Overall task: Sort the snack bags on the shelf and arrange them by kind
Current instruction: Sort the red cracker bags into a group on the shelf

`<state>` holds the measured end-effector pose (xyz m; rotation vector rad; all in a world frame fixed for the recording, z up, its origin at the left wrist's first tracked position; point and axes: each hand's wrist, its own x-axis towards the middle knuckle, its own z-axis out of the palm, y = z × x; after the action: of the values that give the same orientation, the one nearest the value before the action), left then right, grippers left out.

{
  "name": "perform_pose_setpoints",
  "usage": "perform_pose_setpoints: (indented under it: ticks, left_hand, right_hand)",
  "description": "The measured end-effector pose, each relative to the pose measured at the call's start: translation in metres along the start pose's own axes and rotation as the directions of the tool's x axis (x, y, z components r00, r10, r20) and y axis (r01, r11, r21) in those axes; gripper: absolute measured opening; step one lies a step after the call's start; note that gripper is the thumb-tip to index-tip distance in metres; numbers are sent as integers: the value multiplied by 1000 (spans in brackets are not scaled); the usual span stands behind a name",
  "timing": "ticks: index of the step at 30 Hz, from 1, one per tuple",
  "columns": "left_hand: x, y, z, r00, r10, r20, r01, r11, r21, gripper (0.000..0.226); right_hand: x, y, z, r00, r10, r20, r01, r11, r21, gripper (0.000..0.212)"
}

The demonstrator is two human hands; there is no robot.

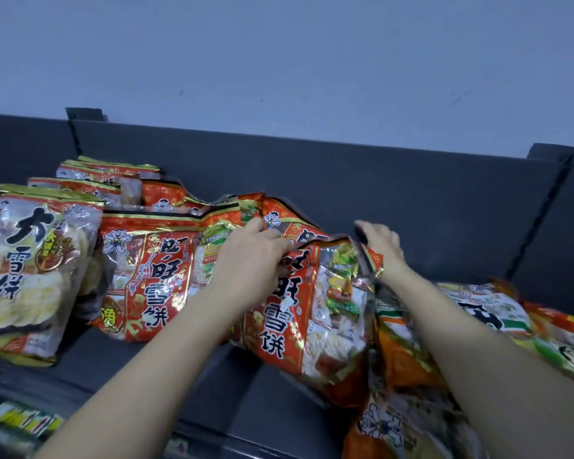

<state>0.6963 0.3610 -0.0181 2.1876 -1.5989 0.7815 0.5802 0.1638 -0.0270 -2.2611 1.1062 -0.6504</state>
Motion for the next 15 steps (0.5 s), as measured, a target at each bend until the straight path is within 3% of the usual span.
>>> perform_pose_setpoints:
  ticks: [2,3,5,7,9,12,15]
  left_hand:
    - [6,5,4,998,-52,20,51,997,55,32]
    - [9,7,5,997,-76,19,74,993,88,33]
    - [14,8,9,993,-114,11,111,984,143,34]
    - [17,8,11,991,-133,4,131,979,159,34]
    - [16,6,12,993,-111,31,106,986,127,34]
    - [3,-2,15,992,-116,41,119,989,-83,47]
    - [-23,-6,21,985,-170,33,170,916,-365,93]
  right_hand:
    - [-9,-10,-21,989,-78,-127,103,973,204,36]
    - [-17,-16,-32,988,-99,-118,131,946,297,35]
    - [-35,-29,-50,986,-153,58,122,921,371,61]
    - [-50,-37,-57,949,-201,242,138,958,253,83]
    - [-61,-36,-53,909,-191,372,213,977,-19,106]
    - [-67,-19,-30,931,-124,345,226,935,-273,114]
    - [-69,-5,-11,936,-130,326,259,883,-391,113]
